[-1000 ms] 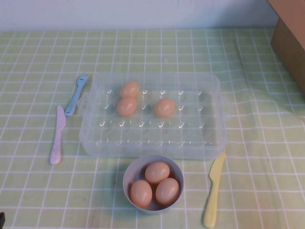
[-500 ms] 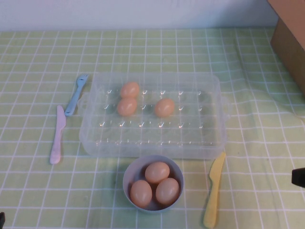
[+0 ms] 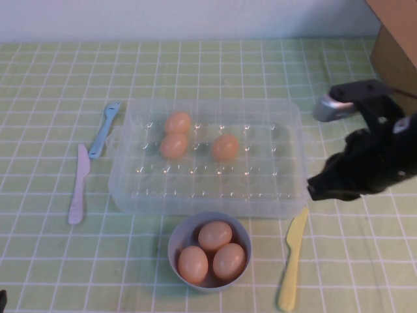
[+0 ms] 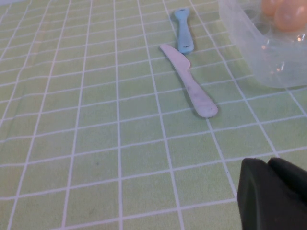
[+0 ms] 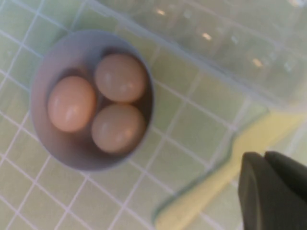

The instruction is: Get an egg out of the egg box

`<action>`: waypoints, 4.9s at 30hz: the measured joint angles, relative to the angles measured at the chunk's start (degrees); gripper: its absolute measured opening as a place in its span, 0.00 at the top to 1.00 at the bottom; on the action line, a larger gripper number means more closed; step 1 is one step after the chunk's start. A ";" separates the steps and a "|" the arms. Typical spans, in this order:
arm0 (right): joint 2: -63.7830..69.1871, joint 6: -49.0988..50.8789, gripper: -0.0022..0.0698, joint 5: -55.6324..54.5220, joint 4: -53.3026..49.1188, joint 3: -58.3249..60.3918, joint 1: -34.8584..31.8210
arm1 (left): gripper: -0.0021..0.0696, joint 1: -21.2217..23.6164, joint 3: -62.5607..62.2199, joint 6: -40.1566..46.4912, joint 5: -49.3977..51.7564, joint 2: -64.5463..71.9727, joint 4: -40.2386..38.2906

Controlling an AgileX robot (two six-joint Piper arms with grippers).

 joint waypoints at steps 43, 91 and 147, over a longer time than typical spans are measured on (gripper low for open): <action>47.82 -35.32 0.15 -12.56 -4.75 -44.30 6.50 | 0.98 0.00 0.00 0.00 0.00 0.00 0.00; 22.30 -2.24 0.41 10.67 -5.22 -26.42 15.89 | 0.98 0.00 0.00 0.00 0.00 0.00 0.00; 3.60 6.41 0.95 8.85 -7.99 -8.11 22.52 | 0.98 0.00 0.00 0.00 0.00 0.00 0.00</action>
